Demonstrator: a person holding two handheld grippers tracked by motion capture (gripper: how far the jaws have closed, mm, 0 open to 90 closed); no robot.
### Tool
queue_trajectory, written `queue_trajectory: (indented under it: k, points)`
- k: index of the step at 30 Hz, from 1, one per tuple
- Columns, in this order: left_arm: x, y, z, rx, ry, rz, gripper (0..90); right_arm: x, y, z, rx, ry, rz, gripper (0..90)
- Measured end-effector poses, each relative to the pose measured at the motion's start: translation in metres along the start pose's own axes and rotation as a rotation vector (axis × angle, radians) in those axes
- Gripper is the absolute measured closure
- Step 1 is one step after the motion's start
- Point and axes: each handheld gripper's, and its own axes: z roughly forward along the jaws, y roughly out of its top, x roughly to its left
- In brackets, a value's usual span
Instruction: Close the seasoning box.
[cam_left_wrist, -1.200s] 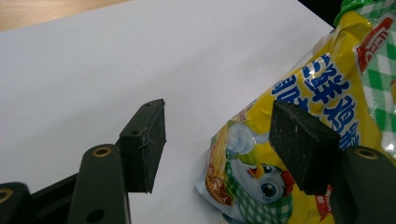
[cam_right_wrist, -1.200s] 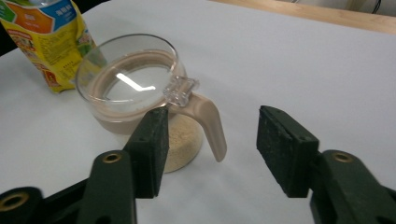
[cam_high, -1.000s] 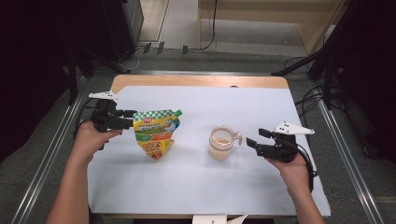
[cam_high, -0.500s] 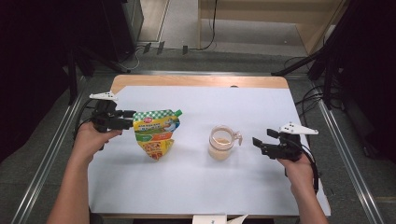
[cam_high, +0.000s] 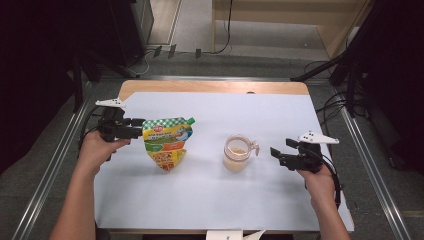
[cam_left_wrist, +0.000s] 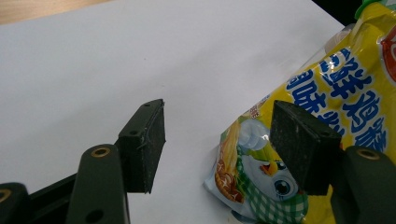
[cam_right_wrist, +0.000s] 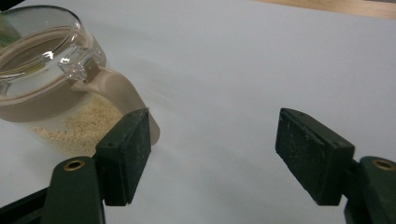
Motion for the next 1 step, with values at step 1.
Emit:
queue_trajectory:
  k: [1]
  points:
    - [0.0004, 0.0000, -0.0001, 0.000, 0.004, -0.003, 36.8, 0.0001, 0.0000, 0.0005, 0.002, 0.000, -0.001, 26.0]
